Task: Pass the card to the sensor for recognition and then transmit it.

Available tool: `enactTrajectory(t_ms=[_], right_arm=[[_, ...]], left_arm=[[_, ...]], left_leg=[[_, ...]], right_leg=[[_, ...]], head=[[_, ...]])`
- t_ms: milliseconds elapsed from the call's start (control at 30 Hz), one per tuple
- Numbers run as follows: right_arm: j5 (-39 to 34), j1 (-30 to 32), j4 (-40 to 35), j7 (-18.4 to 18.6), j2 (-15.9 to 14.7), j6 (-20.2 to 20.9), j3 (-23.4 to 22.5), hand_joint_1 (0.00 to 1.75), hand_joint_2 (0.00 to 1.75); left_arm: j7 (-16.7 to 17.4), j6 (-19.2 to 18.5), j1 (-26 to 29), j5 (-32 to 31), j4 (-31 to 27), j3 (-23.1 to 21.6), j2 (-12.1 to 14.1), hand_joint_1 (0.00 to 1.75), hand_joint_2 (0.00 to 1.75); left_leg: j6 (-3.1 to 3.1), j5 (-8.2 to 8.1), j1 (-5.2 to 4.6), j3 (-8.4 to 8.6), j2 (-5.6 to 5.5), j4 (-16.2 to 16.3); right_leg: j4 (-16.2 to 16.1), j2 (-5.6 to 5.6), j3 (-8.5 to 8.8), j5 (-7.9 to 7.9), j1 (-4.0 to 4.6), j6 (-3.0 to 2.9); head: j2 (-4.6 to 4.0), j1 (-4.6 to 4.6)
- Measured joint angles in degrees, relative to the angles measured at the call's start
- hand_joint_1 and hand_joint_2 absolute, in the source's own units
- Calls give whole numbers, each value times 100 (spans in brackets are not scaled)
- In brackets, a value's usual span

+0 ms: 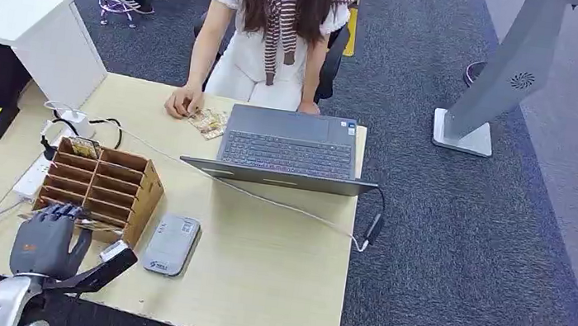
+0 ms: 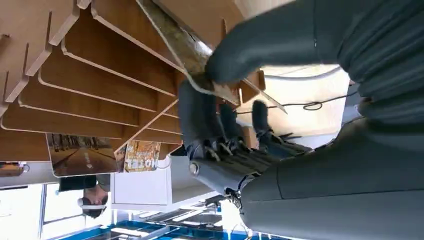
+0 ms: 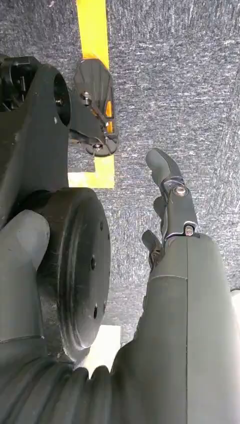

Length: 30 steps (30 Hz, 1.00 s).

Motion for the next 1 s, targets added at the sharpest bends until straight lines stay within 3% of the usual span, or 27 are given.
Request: enactTrajectory(t_ms=[633,1000], right_arm=[[0,-6,0,35,-2,4,-2,0,175],[-18,-6,0,0,-11,-11,-26,0,175]], left_arm=[[-220,79,-24,140,-65,0,4,175,175],[-551,524,83,214,-1242,0,35,175,175]], left_leg=[[0,0,0,1,0,0],[0,0,0,0,0,0]], right_leg=[[0,0,0,0,0,0],[0,0,-1,0,0,0]], head=[[0,0],[0,-2]])
